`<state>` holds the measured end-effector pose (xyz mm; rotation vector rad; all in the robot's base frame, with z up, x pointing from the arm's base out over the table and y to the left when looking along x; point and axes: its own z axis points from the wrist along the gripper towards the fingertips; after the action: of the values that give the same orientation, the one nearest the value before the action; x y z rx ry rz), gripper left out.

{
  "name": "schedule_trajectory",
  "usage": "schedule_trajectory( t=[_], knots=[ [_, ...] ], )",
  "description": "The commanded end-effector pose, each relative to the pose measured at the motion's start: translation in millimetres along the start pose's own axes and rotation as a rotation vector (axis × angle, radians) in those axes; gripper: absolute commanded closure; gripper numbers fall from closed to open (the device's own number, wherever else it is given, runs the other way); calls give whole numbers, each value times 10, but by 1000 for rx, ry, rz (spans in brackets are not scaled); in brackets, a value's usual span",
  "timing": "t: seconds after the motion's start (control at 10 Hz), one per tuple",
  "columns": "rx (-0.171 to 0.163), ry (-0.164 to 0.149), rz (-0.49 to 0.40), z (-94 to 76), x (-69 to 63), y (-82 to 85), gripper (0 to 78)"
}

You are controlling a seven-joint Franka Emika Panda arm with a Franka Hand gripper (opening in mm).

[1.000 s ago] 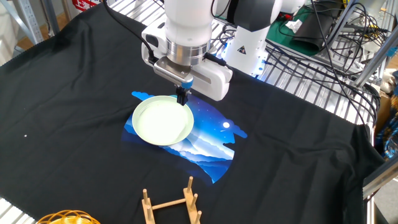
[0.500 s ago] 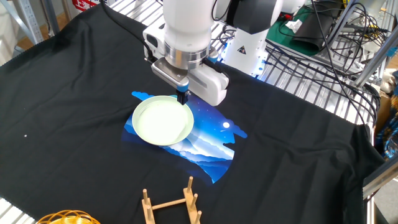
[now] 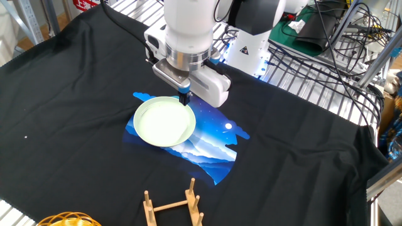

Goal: Put the dish on the dish rack

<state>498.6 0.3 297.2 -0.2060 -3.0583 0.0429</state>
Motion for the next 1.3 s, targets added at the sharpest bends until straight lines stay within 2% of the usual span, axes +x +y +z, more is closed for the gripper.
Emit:
schedule_trajectory(
  t=[0.1,0.3,0.5,1.2,1.3],
  knots=[
    [-16,4,2,-5,-4,-2,776],
    [-14,5,13,-5,-2,-2,776],
    [-12,22,3,-5,-1,-3,776],
    [-7,43,30,-8,-3,-2,776],
    [-2,58,32,-8,-3,-2,776]
  ],
)
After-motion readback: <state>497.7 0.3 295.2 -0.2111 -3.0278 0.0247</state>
